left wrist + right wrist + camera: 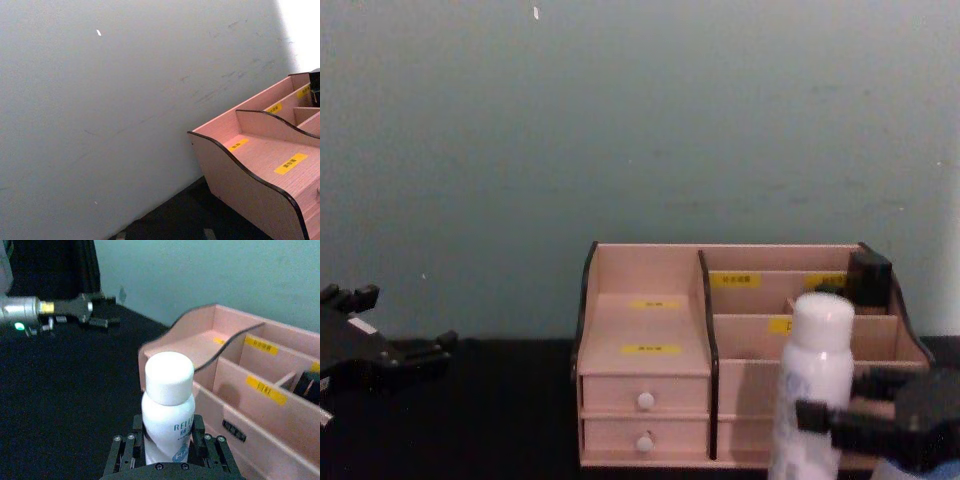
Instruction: Pick up the facial cleanser and watermelon frost from the table and place them into the tiered storage box.
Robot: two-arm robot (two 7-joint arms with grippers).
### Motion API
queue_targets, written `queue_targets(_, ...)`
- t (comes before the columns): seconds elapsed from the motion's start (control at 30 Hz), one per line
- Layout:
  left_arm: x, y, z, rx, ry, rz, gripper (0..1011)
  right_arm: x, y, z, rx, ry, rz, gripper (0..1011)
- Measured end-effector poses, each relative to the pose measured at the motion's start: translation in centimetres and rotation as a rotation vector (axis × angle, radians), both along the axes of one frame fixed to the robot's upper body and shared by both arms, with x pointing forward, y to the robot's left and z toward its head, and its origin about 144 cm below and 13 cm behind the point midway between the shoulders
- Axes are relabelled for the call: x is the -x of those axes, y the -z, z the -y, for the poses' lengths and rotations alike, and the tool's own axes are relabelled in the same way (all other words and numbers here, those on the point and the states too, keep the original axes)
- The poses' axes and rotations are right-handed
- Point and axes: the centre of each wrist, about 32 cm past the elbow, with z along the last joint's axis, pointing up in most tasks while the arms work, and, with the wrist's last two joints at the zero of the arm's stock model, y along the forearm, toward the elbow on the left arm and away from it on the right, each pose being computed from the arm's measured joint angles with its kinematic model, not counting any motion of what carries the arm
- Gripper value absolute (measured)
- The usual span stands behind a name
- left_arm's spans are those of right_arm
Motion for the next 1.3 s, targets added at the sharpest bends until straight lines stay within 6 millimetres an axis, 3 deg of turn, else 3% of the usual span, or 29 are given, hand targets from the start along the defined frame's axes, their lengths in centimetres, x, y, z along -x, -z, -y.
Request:
queue_targets(0.37,0.0,0.0,0.0,0.000,0.000,0.000,1001,-0.5,-3.9,0.3,-0.083,0.016,0.058,585)
queue_targets(0.63,0.0,0.0,0.0,0.000,0.000,0.000,1001,-2.8,-5.9,-1.0,-0.092,0.099,0.105,585)
queue_targets(1.3,0.0,0.0,0.0,0.000,0.000,0.000,1001,-8.1,-6.1,-2.4,-0.043,0.197,0.152,585)
